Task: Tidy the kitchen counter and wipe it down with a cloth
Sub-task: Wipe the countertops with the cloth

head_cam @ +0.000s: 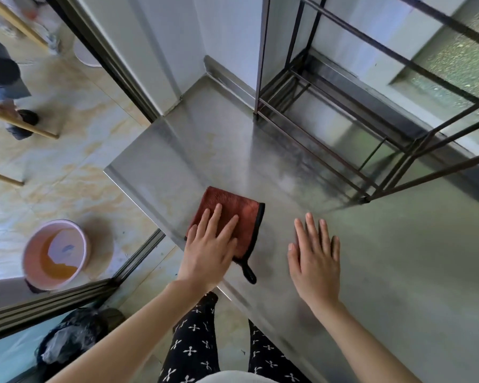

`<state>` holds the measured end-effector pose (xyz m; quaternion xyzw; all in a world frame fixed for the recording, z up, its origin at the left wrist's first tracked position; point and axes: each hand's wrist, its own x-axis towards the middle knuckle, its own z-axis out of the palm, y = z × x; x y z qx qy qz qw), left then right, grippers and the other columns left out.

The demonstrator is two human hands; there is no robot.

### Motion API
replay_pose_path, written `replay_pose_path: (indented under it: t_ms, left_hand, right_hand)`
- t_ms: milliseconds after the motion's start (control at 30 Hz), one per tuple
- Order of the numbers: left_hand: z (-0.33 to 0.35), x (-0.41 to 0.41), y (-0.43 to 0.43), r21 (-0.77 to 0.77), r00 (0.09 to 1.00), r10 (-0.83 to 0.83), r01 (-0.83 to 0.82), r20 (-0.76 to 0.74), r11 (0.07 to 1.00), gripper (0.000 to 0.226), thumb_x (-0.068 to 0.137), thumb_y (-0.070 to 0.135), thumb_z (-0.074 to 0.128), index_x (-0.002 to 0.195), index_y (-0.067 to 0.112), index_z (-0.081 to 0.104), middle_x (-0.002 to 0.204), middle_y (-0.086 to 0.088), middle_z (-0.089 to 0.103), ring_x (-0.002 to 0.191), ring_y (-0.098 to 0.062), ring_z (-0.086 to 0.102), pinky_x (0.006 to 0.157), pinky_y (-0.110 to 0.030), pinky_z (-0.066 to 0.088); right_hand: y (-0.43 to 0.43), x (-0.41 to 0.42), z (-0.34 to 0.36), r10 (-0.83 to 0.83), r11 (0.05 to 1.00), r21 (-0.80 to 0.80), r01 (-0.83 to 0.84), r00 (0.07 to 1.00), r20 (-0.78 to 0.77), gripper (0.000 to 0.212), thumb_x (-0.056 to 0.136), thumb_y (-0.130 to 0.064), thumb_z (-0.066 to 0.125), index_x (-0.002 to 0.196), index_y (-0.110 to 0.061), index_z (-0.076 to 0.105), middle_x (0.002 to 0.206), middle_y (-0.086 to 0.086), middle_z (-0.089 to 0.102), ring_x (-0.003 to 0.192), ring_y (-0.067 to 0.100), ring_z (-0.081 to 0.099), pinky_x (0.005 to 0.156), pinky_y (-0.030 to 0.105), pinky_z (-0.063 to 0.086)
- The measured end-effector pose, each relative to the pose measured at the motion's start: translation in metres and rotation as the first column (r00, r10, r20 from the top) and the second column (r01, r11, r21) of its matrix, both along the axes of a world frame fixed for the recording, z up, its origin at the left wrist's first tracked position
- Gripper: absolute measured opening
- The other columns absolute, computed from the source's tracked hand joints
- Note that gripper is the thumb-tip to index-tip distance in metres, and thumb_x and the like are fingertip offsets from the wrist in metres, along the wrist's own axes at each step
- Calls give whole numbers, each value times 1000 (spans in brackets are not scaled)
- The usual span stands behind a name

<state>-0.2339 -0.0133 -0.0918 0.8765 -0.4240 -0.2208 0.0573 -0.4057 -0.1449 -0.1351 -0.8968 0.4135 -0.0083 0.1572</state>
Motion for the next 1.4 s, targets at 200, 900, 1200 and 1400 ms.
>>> replay_pose_path:
  t_ms: [200, 900, 1200, 1400]
  left_hand:
    - [11, 95, 30, -239, 992, 109, -91, 62, 967, 43, 84, 29, 32, 113, 14, 59, 121, -4, 55, 103, -25, 58, 89, -35, 38]
    - [-24, 288, 71, -221, 857, 86, -226, -508, 949, 43, 99, 24, 37, 142, 23, 34, 115, 0, 47, 101, -17, 55, 91, -28, 38]
    - [-35, 300, 75, -203, 743, 110, -317, -660, 926, 42, 97, 26, 43, 139, 28, 40, 116, 3, 48, 105, 8, 48, 93, -20, 35]
    - [-35, 311, 72, -219, 682, 63, -319, -729, 922, 36, 93, 23, 53, 126, 36, 45, 117, 10, 49, 93, 16, 52, 77, -4, 43]
  right_hand:
    - [43, 82, 35, -149, 985, 123, 118, 946, 289, 42, 95, -31, 33, 123, -13, 58, 146, 8, 42, 137, 28, 32, 109, 52, 24]
    - [145, 262, 6, -261, 965, -51, 256, 952, -161, 58, 95, -56, 19, 147, -30, 23, 154, 4, 24, 141, 33, 22, 107, 60, 22]
    - [167, 320, 7, -120, 993, -22, 118, 984, -129, 57, 96, -56, 21, 147, -31, 23, 156, 3, 21, 142, 33, 19, 108, 61, 16]
    - [102, 298, 4, -337, 942, -54, 332, 933, -130, 58, 94, -56, 18, 147, -32, 20, 156, 4, 20, 143, 35, 16, 108, 61, 15]
